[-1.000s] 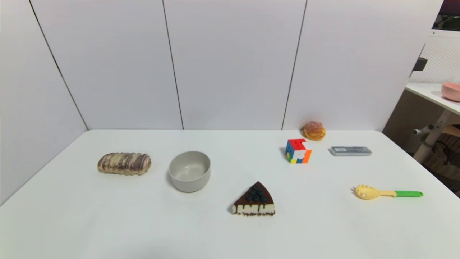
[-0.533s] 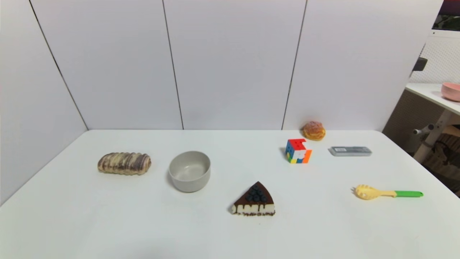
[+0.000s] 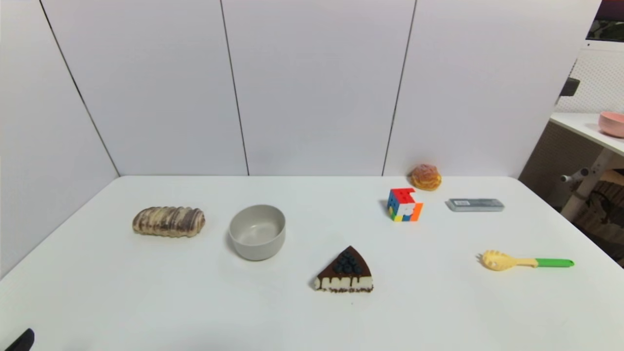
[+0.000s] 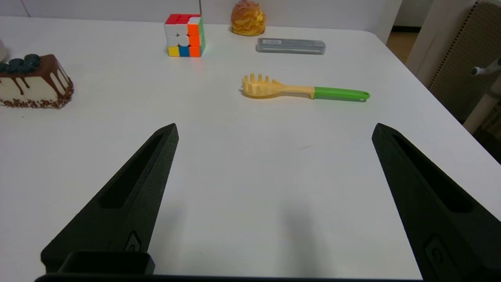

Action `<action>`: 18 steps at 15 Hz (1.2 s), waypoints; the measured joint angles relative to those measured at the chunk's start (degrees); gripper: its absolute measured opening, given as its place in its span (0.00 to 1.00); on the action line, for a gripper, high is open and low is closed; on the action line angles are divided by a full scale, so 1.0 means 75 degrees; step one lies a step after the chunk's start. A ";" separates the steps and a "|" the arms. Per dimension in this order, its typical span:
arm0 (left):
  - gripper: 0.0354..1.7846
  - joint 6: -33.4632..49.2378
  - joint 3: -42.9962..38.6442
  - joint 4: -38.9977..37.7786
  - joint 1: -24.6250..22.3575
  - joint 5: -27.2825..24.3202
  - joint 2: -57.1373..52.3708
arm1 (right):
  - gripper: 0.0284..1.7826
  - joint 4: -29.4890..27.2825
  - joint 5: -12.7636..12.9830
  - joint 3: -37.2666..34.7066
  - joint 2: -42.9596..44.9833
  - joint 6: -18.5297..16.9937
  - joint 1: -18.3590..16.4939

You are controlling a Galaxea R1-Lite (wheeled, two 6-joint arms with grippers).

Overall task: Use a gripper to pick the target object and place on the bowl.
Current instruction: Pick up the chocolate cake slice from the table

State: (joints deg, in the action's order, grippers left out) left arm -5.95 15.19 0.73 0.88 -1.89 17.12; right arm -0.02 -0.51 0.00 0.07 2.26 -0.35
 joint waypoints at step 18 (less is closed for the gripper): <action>0.96 -0.1239 0.4436 -0.0042 0.4389 -0.0681 0.8624 | 0.96 0.0003 0.0003 0.0000 0.0000 -0.0003 0.0000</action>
State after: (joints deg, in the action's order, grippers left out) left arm -15.24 48.46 0.41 33.79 -7.00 81.80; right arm 0.00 -0.49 0.00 0.07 2.23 -0.35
